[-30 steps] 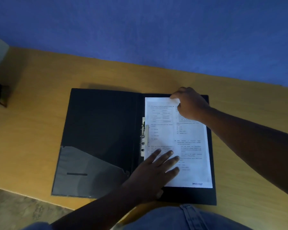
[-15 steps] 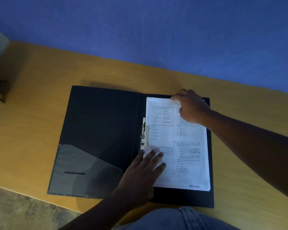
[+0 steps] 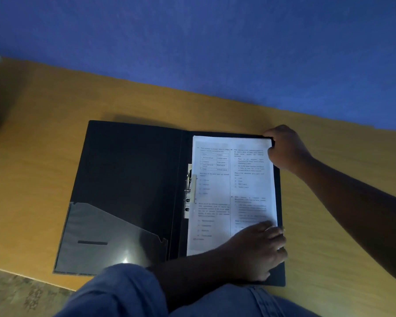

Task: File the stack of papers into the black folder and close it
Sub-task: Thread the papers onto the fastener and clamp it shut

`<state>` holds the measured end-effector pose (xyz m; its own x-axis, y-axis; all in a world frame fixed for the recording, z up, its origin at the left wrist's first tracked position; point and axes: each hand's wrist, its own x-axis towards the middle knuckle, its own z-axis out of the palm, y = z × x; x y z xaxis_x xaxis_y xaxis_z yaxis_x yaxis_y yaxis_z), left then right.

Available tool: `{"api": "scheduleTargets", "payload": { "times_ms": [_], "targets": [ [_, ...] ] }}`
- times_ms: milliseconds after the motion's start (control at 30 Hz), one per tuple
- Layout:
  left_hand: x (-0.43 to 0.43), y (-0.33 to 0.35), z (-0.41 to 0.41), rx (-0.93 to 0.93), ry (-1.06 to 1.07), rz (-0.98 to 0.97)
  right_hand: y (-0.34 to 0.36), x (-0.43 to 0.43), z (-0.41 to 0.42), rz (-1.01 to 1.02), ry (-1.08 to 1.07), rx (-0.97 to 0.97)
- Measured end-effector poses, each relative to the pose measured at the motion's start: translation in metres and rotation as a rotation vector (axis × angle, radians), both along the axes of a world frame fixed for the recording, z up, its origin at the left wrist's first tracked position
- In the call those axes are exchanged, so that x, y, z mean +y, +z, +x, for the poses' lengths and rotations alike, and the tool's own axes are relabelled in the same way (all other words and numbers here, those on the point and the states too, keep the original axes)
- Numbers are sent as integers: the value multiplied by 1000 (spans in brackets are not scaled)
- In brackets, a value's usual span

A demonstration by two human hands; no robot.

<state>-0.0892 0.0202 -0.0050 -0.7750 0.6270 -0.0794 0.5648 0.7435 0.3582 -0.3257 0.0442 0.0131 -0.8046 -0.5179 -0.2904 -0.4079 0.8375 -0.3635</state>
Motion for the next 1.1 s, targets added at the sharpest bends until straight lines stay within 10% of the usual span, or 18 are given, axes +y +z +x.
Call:
{"api": "scheduleTargets", "payload": {
  "times_ms": [367, 767, 1100],
  "targets": [
    [2, -2, -4, 100, 83, 96, -1, 8, 15, 38, 68, 52],
    [-31, 6, 4, 120, 119, 183, 3, 24, 55, -269, -597, -301],
    [-159, 34, -10, -268, 1631, 823, -1, 54, 62, -523, -731, -504]
  ]
}}
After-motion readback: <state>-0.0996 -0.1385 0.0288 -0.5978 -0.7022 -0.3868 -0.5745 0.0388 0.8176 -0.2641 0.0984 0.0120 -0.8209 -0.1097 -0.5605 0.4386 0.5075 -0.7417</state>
